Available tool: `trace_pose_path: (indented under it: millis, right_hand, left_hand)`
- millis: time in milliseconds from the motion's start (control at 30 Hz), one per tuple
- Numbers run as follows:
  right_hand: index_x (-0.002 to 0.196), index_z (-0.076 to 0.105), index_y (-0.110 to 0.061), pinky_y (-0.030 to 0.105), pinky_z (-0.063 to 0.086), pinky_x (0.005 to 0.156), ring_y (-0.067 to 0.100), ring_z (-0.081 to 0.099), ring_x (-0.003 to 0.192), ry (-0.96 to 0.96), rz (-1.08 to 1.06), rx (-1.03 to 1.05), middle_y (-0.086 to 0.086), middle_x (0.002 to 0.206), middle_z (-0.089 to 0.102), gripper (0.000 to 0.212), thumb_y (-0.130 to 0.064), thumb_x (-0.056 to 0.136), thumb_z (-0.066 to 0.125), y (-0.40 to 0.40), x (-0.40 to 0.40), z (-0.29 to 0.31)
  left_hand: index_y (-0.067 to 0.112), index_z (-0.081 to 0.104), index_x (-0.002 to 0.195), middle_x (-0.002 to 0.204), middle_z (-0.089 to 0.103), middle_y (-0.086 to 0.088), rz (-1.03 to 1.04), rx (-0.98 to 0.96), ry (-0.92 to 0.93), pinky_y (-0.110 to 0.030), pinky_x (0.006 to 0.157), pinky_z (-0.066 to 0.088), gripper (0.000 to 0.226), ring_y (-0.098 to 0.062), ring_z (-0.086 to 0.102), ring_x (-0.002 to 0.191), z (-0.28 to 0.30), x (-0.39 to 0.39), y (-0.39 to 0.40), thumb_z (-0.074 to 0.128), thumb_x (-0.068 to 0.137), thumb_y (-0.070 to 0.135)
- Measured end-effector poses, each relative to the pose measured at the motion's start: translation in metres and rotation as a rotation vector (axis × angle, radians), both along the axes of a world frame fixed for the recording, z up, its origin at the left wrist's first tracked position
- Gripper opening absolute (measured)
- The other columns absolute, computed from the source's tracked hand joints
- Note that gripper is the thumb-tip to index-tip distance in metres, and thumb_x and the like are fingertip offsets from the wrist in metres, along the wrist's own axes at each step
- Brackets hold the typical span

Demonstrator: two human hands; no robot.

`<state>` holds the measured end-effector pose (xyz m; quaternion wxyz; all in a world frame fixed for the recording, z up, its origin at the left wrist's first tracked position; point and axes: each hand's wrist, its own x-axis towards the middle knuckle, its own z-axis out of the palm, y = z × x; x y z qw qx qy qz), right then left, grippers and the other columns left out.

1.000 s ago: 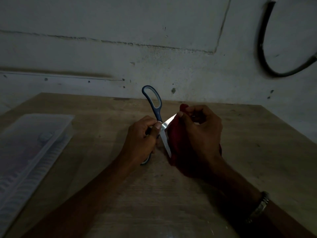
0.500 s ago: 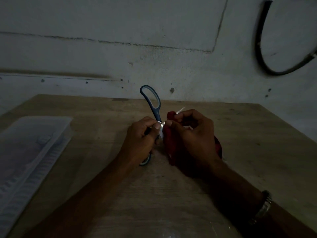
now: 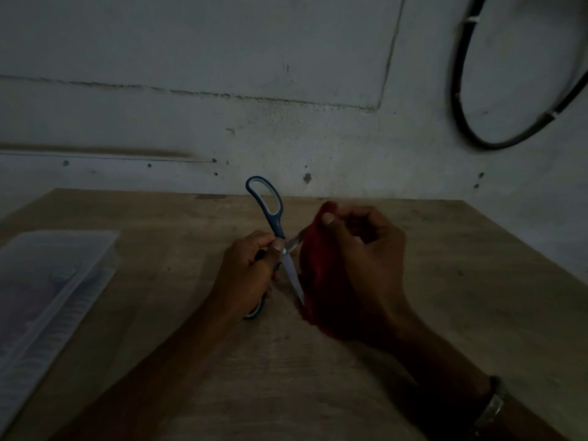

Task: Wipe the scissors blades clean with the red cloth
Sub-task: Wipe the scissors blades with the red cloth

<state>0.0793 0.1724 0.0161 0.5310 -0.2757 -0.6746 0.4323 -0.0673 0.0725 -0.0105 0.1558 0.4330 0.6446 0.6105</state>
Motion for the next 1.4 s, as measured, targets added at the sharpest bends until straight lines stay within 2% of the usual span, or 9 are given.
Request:
trace_pose_path:
  millis: [167, 400, 567, 633, 767, 933, 1067, 1200, 1400]
  right_hand:
    - [0.100, 0.073, -0.027, 0.026, 0.058, 0.086, 0.002, 0.071, 0.096, -0.148, -0.001, 0.112, -0.013, 0.100, 0.075, 0.019, -0.030, 0.086, 0.084, -0.008, -0.014, -0.011]
    - [0.095, 0.077, -0.017, 0.036, 0.063, 0.087, 0.012, 0.076, 0.091, 0.006, 0.075, -0.147, -0.003, 0.092, 0.079, 0.023, -0.022, 0.079, 0.091, 0.013, -0.011, -0.004]
    - [0.096, 0.077, -0.005, 0.025, 0.061, 0.074, 0.011, 0.077, 0.083, 0.171, 0.068, -0.278, 0.000, 0.085, 0.080, 0.021, -0.012, 0.081, 0.088, 0.032, -0.002, 0.004]
    - [0.095, 0.076, -0.001, 0.031, 0.062, 0.074, 0.014, 0.076, 0.080, 0.219, 0.034, -0.347, 0.004, 0.084, 0.079, 0.021, -0.011, 0.081, 0.088, 0.044, 0.007, 0.003]
    - [0.094, 0.076, -0.005, 0.038, 0.065, 0.073, 0.022, 0.075, 0.085, 0.280, 0.110, -0.517, 0.009, 0.089, 0.077, 0.015, -0.010, 0.084, 0.085, 0.054, 0.017, 0.004]
    - [0.100, 0.078, -0.008, 0.029, 0.061, 0.081, 0.017, 0.077, 0.094, 0.226, 0.171, -0.309, 0.003, 0.096, 0.080, 0.009, -0.010, 0.091, 0.078, 0.028, 0.010, 0.010]
    - [0.108, 0.078, -0.028, 0.029, 0.061, 0.088, 0.004, 0.072, 0.103, -0.140, 0.131, 0.126, -0.012, 0.106, 0.077, 0.015, -0.024, 0.094, 0.078, -0.001, -0.002, -0.005]
    - [0.121, 0.078, -0.023, 0.021, 0.055, 0.098, -0.003, 0.065, 0.114, -0.311, 0.137, 0.463, -0.012, 0.121, 0.072, 0.026, -0.017, 0.096, 0.074, -0.008, -0.004, -0.011]
    - [0.113, 0.080, -0.024, 0.029, 0.059, 0.091, -0.001, 0.069, 0.103, -0.200, -0.007, 0.327, -0.015, 0.110, 0.073, 0.020, -0.017, 0.095, 0.076, -0.013, -0.010, -0.012]
  left_hand:
    - [0.026, 0.064, 0.076, 0.062, 0.055, 0.012, 0.025, 0.018, 0.111, -0.018, 0.043, 0.039, 0.024, 0.000, 0.052, 0.045, 0.005, 0.006, -0.002, 0.061, 0.100, 0.027]
    - [0.034, 0.060, 0.073, 0.069, 0.056, 0.017, 0.043, 0.074, 0.293, -0.025, 0.051, 0.044, 0.026, -0.009, 0.057, 0.058, 0.004, 0.004, -0.004, 0.063, 0.098, 0.026]
    - [0.016, 0.068, 0.080, 0.076, 0.059, 0.013, 0.061, 0.079, 0.374, -0.024, 0.055, 0.048, 0.019, -0.008, 0.060, 0.064, 0.002, 0.003, -0.004, 0.064, 0.098, 0.022]
    - [0.019, 0.067, 0.079, 0.075, 0.061, 0.013, 0.033, 0.097, 0.423, -0.026, 0.059, 0.051, 0.020, -0.009, 0.062, 0.066, 0.001, 0.011, -0.004, 0.063, 0.098, 0.023]
    - [0.024, 0.068, 0.078, 0.072, 0.068, 0.008, 0.089, 0.031, 0.207, -0.021, 0.048, 0.043, 0.023, -0.001, 0.057, 0.050, 0.004, 0.013, -0.002, 0.061, 0.097, 0.034]
    - [0.019, 0.069, 0.080, 0.062, 0.062, 0.011, 0.129, 0.016, 0.187, -0.013, 0.043, 0.040, 0.024, 0.003, 0.057, 0.046, 0.003, 0.012, -0.001, 0.061, 0.098, 0.034]
    - [0.023, 0.066, 0.080, 0.066, 0.060, 0.012, 0.148, 0.011, 0.193, -0.012, 0.045, 0.039, 0.021, 0.003, 0.057, 0.050, 0.000, 0.009, 0.002, 0.065, 0.097, 0.034]
    - [0.032, 0.061, 0.076, 0.070, 0.059, 0.013, 0.164, 0.054, 0.244, -0.010, 0.051, 0.041, 0.021, 0.003, 0.059, 0.059, -0.001, 0.009, 0.001, 0.066, 0.096, 0.028]
    - [0.023, 0.068, 0.078, 0.072, 0.059, 0.010, 0.093, 0.072, 0.248, -0.027, 0.052, 0.044, 0.020, -0.007, 0.057, 0.056, -0.001, 0.004, 0.001, 0.065, 0.097, 0.028]
